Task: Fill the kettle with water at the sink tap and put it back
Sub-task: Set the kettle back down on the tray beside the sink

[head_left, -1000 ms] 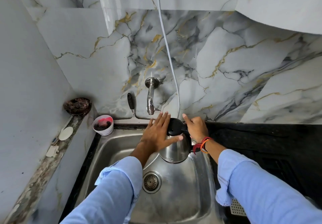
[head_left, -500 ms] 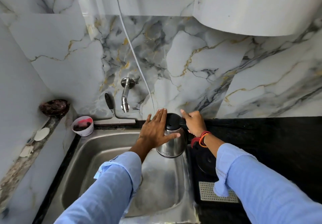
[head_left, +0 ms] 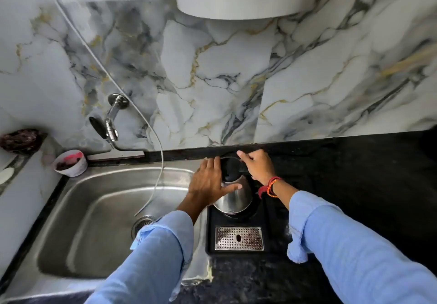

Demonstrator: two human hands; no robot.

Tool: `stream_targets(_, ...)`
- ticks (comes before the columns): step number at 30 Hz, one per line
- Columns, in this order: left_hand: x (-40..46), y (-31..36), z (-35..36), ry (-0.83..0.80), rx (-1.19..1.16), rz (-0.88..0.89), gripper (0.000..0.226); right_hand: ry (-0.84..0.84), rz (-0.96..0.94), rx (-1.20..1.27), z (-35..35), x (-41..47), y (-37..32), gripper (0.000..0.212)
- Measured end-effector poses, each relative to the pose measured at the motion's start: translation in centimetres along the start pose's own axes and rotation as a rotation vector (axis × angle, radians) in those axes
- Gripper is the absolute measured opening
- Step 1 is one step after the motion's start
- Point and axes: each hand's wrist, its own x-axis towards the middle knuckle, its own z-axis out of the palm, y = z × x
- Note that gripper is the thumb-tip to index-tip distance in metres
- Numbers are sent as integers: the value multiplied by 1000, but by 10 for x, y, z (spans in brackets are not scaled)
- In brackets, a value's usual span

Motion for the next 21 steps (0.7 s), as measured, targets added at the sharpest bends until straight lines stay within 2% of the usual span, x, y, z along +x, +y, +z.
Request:
stream_targets(4, 3, 20, 5, -26, 58, -4, 118, -66, -26, 46, -16, -1, 21, 67)
stream_targets(11, 2, 39, 14, -35, 65, -15, 117, -141, -160, -99, -30, -14, 40, 60)
stream_targets(17, -2, 41, 10, -44, 41, -59, 118, -219, -134, -149, -34, -21, 34, 72)
stream_targets(21, -3, 39, -15, -43, 93, -38, 119, -294, -135, -248, -54, -27, 9, 96)
